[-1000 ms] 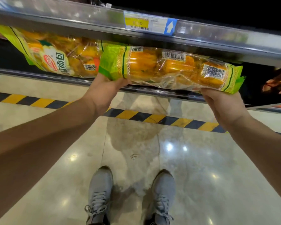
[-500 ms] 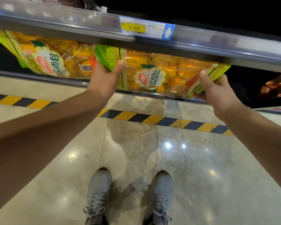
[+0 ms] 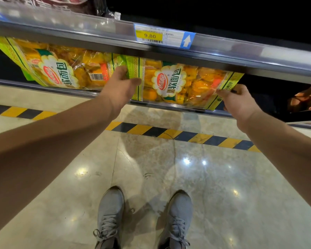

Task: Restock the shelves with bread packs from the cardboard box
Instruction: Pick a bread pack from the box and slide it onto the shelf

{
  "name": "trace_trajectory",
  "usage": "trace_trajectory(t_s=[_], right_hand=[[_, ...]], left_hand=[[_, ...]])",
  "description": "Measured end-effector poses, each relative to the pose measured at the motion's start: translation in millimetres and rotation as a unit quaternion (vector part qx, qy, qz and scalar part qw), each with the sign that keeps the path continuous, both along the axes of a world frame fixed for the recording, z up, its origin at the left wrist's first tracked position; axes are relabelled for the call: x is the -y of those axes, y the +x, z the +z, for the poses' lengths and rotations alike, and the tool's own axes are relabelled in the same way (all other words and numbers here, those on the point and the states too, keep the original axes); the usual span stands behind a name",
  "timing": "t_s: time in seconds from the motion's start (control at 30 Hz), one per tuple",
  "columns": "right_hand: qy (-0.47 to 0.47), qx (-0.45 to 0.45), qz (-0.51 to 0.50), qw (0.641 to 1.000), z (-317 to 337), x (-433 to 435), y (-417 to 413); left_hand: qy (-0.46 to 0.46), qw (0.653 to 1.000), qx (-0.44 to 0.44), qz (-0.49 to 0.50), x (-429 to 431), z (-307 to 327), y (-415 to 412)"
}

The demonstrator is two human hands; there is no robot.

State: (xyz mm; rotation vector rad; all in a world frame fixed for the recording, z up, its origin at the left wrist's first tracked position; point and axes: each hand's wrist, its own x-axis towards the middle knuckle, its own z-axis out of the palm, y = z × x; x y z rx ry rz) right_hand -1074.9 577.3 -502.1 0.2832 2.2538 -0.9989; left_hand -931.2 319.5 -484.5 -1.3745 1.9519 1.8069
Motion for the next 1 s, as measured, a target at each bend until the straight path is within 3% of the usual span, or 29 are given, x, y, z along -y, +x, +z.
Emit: trace_trajectory(t_s=[0.13,0.33,0.63,0.77,1.0], right_hand=[[-0.028,0.03,-0.005,0.999,3,7,2],[-0.086,0.045,-0.02,0.995,-6,1,0],[-0.022,0.035,0.02,0.999,8,3,3],[-0.005,0.041,0.048,0.998,27,-2,11],[-0.028,0.006,0.183,0.983,106,15,55]], left_hand=[[0.038,0.999,-0.02,-0.018,0,4,0],[0.021,0.999,-0.038,-0.013,18,-5,3],[0.011,0.997,0.001,-0.07,7,9,4],[-0.028,0.993,0.015,-0.113,2,30,11],[-0.152,0.963,0.024,-0.219,-10,105,43]])
